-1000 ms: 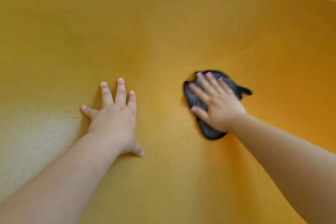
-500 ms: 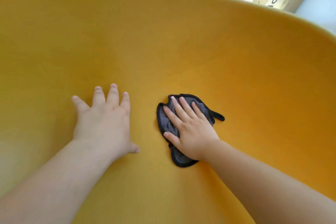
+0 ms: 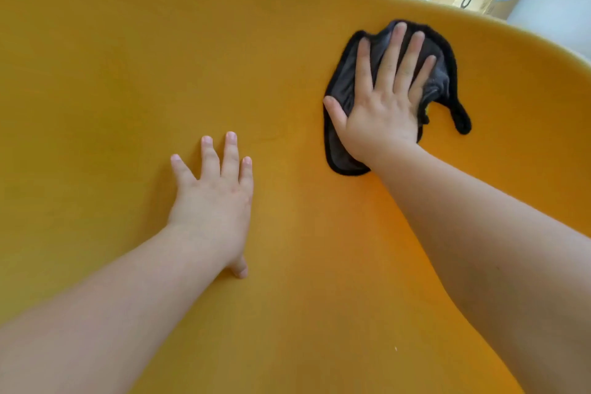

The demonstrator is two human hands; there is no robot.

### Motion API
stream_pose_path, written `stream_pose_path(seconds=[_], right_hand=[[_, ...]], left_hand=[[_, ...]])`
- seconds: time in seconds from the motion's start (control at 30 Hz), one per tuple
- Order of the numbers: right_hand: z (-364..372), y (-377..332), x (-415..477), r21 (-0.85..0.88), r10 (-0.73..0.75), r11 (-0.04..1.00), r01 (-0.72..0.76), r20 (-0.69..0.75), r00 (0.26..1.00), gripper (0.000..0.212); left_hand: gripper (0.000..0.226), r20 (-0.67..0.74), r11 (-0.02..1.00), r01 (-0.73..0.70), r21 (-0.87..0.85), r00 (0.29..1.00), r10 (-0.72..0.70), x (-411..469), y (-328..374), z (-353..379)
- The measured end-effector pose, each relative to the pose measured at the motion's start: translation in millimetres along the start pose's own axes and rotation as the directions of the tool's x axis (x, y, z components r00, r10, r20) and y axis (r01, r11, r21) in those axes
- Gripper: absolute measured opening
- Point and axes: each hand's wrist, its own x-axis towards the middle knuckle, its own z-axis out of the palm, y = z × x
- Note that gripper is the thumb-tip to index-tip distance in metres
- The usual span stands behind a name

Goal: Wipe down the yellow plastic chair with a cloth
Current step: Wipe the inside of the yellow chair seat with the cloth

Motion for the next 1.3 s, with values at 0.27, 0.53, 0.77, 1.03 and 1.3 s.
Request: stream_pose_path(seconds=[0.27,0.53,0.77,1.03,1.3], right_hand=[[29,-18,-58,0.044,-0.750,0.661,0.749,0.037,0.660,0.081],[-16,48,58,-0.250,-0.689,0.703,0.665,-0.009,0.725,0.078],[22,-41,-49,0.079,-0.426,0.901,0.426,-0.020,0.905,0.085],[-2,25,38,-0.113,-0.588,0.809,0.578,-0.099,0.803,0.070],[22,-63,-38,0.158,-0.298,0.939,0.307,-0.079,0.951,0.071]], left_hand=[[0.167,-0.010,0.995,-0.015,-0.095,1.000,0.015,0,-1,4],[0.166,-0.001,0.995,-0.033,-0.098,0.999,0.033,-2,-2,2],[0.164,0.001,0.993,-0.038,-0.114,0.999,0.038,-2,-1,3],[0.163,0.009,0.993,-0.047,-0.109,0.999,0.048,-2,-3,5],[0.162,0.005,0.993,-0.047,-0.109,0.999,0.048,-2,-2,5]])
